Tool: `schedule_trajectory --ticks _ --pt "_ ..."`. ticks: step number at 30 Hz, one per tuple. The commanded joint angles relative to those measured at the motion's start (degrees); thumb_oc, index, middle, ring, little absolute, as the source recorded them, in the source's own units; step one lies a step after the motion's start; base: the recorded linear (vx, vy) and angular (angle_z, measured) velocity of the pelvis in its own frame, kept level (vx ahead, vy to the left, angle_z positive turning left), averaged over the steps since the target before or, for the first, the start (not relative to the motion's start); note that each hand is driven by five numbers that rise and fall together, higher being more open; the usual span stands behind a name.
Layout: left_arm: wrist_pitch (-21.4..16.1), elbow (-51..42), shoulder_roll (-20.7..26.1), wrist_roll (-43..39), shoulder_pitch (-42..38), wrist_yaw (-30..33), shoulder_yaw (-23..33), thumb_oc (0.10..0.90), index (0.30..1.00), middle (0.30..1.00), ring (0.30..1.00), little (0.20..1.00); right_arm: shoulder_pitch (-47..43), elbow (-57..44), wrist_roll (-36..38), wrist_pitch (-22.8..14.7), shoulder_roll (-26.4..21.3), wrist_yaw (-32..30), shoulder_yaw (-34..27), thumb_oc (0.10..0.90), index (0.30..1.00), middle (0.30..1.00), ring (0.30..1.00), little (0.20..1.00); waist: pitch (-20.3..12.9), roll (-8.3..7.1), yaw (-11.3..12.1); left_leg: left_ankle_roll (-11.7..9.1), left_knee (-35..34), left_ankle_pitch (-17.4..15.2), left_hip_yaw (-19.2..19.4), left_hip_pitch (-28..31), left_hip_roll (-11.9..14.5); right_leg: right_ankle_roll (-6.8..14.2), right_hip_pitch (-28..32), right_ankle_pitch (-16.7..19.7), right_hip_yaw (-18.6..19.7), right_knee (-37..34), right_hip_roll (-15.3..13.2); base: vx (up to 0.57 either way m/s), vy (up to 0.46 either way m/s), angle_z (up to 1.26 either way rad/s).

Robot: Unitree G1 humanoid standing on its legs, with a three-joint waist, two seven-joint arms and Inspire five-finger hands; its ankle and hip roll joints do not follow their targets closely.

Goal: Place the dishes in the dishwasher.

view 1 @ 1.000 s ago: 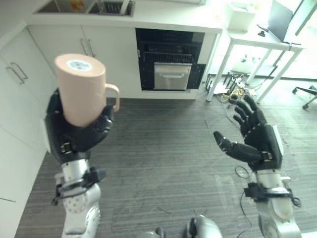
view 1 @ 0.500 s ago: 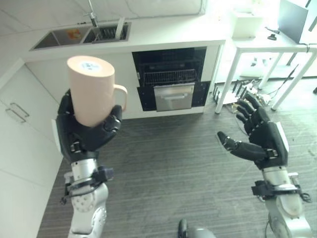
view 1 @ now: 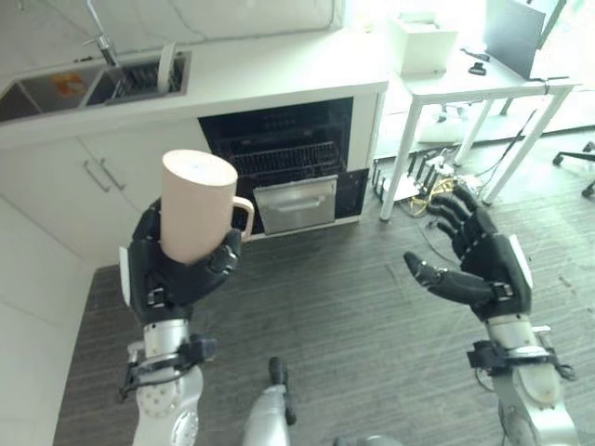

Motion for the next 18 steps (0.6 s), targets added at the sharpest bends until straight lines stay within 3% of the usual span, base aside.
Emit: schedule_trajectory --ticks 1,5,6,9,11,13,14,16,17,18 --pt "-8.05 -6.39 3.62 1.89 -5.50 1.09 2.67 0.400 0.300 0.300 0.300 0.300 -2.32 -5.98 3.06 -5.89 1.08 1.44 -3.67 0.800 0.900 0.900 0.900 0.900 -5.39 -2.23 1.37 -1.13 -0.26 2.54 1.50 5.52 -2.08 6.55 -1.89 1.37 -7.49 -1.73 -5.49 0.44 0.253 -0.41" --pt "-7.64 -7.13 4.31 1.64 -6.64 -0.48 3.27 0.400 0.300 0.300 0.300 0.300 -2.30 -7.25 2.99 -5.59 1.90 0.61 -4.28 0.800 0.900 0.900 0.900 0.900 -6.55 -3.32 3.34 0.78 -0.26 1.45 1.19 5.83 -4.32 8.60 1.27 1.18 -8.29 -1.73 -7.55 0.34 0.205 -0.29" --pt "-7.33 -7.34 4.59 1.61 -7.20 -0.23 2.94 0.400 0.300 0.300 0.300 0.300 -3.69 -7.36 2.36 -4.79 2.69 -1.49 -3.10 0.800 0.900 0.900 0.900 0.900 -7.08 -4.38 4.39 2.20 -0.26 0.44 -0.48 6.55 -6.84 10.35 3.54 3.51 -8.56 -1.73 -8.92 0.41 0.282 0.35" --pt "-7.33 -7.86 4.47 1.77 -7.22 -0.57 2.89 0.400 0.300 0.300 0.300 0.300 -4.20 -7.43 3.04 -4.14 3.79 -1.86 -2.42 0.800 0.900 0.900 0.900 0.900 -7.69 -4.67 4.90 3.55 -0.26 -0.79 -1.69 7.24 -8.48 12.20 5.66 9.60 -8.91 -1.58 -8.97 0.23 0.186 0.23" --pt "-7.46 -8.47 4.31 2.95 -7.21 -1.18 2.66 0.400 0.300 0.300 0.300 0.300 -3.86 -8.66 3.30 -3.73 5.19 -1.88 -1.81 0.800 0.900 0.900 0.900 0.900 -7.90 -4.23 5.41 4.82 -0.26 -2.03 -3.02 8.11 -9.65 13.77 3.00 15.81 -8.86 10.78 -8.98 0.17 0.212 0.20" --pt "-7.84 -8.47 4.28 4.78 -7.44 -0.06 2.18 0.400 0.300 0.300 0.300 0.300 -4.39 -8.75 3.24 -3.27 5.85 -1.57 -0.38 0.800 0.900 0.900 0.900 0.900 -7.32 -2.77 4.87 5.26 -0.26 -3.35 -3.84 10.28 -9.00 12.84 -4.29 17.31 -9.52 19.44 -9.81 0.16 0.220 0.11" --pt "-7.66 -8.38 4.47 5.17 -7.84 0.85 2.10 0.400 0.300 0.300 0.300 0.300 -4.70 -8.35 3.48 -2.88 6.04 -0.85 0.23 0.800 0.900 0.900 0.900 0.900 -7.02 -2.62 4.79 5.26 -0.26 -3.63 -3.77 10.84 -8.91 11.87 -6.75 15.52 -10.63 19.47 -11.12 0.21 0.160 -0.07" --pt "-7.15 -8.16 4.97 4.87 -8.91 1.95 2.88 0.400 0.300 0.300 0.300 0.300 -4.76 -8.02 4.33 -2.08 5.69 0.42 0.34 0.800 0.900 0.900 0.900 0.900 -6.70 -2.84 4.97 4.52 -0.26 -3.32 -4.15 11.36 -8.91 10.63 -6.88 11.57 -12.96 12.40 -12.06 0.24 -0.055 -0.07" --pt "-6.97 -8.12 5.57 6.03 -9.98 2.76 3.44 0.400 0.300 0.300 0.300 0.300 -4.51 -7.90 5.18 -2.73 5.08 1.15 -0.26 0.800 0.900 0.900 0.900 0.900 -6.08 -3.30 4.60 3.31 -0.26 -3.19 -4.86 12.46 -8.51 10.16 -5.87 11.08 -14.78 0.07 -12.54 0.21 -0.229 -0.02" --pt "-7.03 -8.12 5.70 6.61 -10.19 2.97 3.46 0.400 0.300 0.300 0.300 0.300 -4.34 -7.82 6.04 -3.19 4.73 1.44 -0.58 0.800 0.900 0.900 0.900 0.900 -5.66 -3.70 4.33 2.92 -0.26 -3.26 -4.79 12.86 -8.30 10.17 -7.00 11.09 -14.90 -1.73 -13.59 0.21 -0.344 -0.10"
